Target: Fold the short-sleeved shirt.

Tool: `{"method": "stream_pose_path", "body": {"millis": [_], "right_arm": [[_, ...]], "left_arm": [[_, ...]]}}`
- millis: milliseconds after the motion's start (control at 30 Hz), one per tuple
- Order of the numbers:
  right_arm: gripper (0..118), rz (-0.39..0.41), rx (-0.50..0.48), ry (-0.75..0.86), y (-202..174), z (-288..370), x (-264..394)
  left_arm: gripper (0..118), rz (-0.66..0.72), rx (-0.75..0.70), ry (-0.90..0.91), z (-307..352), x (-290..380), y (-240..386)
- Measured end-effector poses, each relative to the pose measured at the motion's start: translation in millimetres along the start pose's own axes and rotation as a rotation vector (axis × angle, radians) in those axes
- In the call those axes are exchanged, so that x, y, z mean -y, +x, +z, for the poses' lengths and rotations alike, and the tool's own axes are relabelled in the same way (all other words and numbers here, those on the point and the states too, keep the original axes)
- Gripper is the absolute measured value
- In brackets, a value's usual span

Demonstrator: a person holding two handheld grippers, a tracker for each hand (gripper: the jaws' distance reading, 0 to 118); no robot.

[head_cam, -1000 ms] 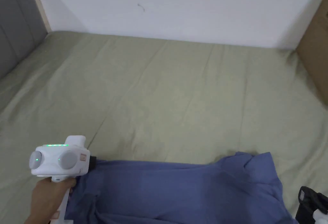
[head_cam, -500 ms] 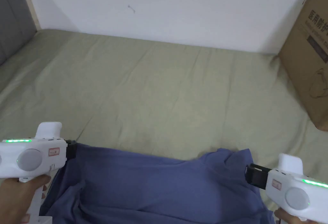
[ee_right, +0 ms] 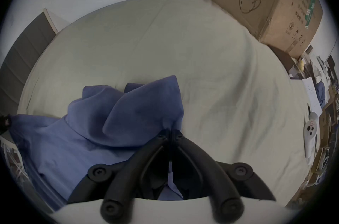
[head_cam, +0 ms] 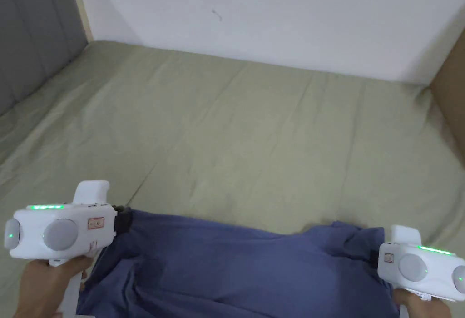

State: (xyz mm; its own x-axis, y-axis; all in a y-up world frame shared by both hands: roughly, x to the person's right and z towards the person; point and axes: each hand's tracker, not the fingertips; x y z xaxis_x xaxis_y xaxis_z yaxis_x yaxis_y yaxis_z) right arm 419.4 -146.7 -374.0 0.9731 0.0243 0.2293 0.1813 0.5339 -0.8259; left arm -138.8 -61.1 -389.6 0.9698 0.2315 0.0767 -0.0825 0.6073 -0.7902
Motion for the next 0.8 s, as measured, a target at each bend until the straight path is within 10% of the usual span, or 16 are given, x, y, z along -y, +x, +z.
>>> {"method": "stream_pose_path", "body": {"millis": [800], "right_arm": [[1, -0.159, -0.171, 0.270, 41.0, 215.4, 166.6]], "left_arm": [[4, 0.081, -0.038, -0.020, 83.6, 98.3, -35.2]]}}
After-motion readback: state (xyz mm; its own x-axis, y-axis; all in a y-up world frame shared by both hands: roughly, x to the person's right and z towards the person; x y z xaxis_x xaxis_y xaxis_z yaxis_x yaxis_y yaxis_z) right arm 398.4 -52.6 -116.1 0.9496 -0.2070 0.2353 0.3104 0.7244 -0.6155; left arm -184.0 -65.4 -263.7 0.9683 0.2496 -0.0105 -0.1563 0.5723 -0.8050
